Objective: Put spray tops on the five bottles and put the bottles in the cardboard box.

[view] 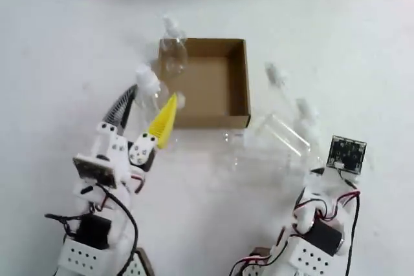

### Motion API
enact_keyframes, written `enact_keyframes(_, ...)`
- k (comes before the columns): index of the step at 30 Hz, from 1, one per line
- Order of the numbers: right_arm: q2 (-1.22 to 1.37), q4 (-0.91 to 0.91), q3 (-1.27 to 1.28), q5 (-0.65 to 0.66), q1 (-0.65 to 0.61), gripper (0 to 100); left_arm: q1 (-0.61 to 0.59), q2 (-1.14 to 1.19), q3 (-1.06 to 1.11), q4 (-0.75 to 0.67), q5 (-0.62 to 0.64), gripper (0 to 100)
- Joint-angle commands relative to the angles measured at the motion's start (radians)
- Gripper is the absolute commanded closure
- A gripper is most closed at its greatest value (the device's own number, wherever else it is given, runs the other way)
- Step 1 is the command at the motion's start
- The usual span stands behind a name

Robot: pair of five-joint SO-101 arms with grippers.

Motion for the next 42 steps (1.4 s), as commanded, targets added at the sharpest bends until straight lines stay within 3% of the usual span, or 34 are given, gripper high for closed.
enact_keyframes(1,-0.015,0.021,0.008,0.034,0.016,98.3,0.001,-0.002,-0.034,-0.087,-0.011,98)
enact_keyframes(9,-0.015,0.022,0.008,0.035,-0.001,98.3,0.021,0.030,-0.204,-0.003,-0.009,98)
enact_keyframes(22,-0.015,0.022,0.008,0.035,0.004,98.3,0.021,0.634,-0.583,-0.008,-0.009,98)
enact_keyframes(36,-0.015,0.024,0.008,0.035,0.007,98.3,0.012,1.053,-0.592,-0.399,-0.009,98)
enact_keyframes(42,-0.015,0.024,0.008,0.035,0.007,98.3,0.012,1.210,-0.592,-0.500,-0.009,98)
